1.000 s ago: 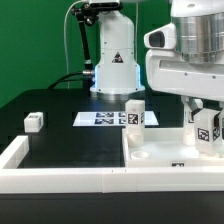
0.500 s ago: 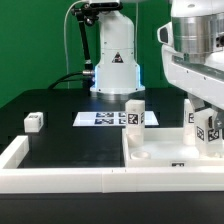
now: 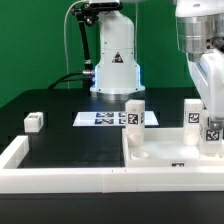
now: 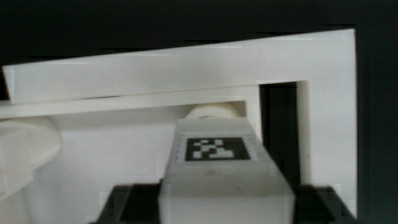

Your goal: Assemble square table

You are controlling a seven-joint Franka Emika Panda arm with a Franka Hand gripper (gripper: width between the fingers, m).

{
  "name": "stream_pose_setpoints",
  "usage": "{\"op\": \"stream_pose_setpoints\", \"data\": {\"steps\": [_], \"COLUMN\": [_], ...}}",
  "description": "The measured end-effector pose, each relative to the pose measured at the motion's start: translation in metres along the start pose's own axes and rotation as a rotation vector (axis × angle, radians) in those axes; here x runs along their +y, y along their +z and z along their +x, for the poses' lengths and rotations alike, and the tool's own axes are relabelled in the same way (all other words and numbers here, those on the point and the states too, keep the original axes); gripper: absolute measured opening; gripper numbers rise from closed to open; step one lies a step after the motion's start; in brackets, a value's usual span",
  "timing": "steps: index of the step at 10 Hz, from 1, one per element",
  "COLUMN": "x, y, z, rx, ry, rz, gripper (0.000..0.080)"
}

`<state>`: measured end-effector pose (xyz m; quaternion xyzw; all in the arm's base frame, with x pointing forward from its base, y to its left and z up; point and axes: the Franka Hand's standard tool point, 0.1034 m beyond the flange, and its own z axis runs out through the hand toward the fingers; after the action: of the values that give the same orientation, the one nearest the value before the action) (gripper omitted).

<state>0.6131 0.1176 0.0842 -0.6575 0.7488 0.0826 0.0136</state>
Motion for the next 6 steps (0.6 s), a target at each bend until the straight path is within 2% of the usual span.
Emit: {"op": "stream_pose_setpoints", "data": {"steps": [3, 4, 5, 6], "x": [-0.0005, -0.0006, -0.0007, -0.0006], "y": [0.0, 0.0, -0.0001, 0.0], "z": [0.0001, 0.0002, 0.0005, 0.0002], "rx": [-0.005, -0.006, -0.006, -0.005], "ry": [0.058, 0.024, -0.01, -0.082], "rz": [0.002, 0.002, 0.002, 0.002], "gripper": [0.0292, 0.0484, 0.0484, 0.0617]}}
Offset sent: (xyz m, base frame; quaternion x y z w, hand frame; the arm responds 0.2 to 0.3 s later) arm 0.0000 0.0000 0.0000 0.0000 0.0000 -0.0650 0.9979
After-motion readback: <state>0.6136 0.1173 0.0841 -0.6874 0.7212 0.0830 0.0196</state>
